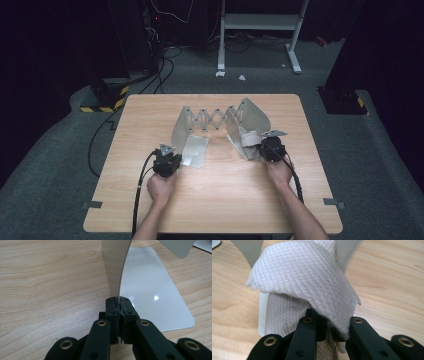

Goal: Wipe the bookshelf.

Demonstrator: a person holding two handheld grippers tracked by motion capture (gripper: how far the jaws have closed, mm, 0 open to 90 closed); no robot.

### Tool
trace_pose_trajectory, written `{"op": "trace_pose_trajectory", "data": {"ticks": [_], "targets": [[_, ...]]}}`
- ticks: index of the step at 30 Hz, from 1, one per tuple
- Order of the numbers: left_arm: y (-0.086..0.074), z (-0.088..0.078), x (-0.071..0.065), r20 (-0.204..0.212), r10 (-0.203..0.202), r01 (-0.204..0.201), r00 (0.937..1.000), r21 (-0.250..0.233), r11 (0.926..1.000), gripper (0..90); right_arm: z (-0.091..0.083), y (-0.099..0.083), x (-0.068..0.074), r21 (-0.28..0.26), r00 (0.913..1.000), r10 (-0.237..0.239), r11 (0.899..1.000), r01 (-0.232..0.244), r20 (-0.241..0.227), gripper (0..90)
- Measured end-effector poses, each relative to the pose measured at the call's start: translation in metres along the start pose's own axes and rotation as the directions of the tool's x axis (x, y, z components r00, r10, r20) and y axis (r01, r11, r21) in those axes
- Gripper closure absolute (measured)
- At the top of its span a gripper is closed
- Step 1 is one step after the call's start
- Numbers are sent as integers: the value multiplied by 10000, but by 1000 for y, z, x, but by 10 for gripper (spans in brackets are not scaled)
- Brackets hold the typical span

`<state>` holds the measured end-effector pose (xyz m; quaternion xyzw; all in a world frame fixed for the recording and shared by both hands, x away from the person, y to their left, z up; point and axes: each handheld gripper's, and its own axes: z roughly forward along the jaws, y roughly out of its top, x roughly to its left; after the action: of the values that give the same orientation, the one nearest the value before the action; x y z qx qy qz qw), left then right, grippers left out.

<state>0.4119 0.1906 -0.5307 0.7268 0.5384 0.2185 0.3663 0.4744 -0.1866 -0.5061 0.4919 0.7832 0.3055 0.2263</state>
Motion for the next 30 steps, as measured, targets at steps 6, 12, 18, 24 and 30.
{"op": "trace_pose_trajectory", "data": {"ticks": [6,12,18,24,30], "targets": [[0,0,0,1,-1,1,10000,1,10000,864,-13,-12,-12,-132,9997,234,9996,-234,8,827],[0,0,0,13,-14,14,10000,0,10000,864,-23,-18,-36,-162,9960,856,9962,-852,238,826],[0,0,1,36,-29,29,10000,-27,10000,864,-20,-16,-50,-195,9894,1427,9896,-1422,283,826],[0,0,2,163,-70,70,9998,-3,10000,863,-6,-10,-47,38,9884,1521,9884,-1521,-49,825],[0,0,2,204,-66,66,9998,12,10000,863,2,-4,-38,117,9914,1174,9931,-1169,-579,825]]}}
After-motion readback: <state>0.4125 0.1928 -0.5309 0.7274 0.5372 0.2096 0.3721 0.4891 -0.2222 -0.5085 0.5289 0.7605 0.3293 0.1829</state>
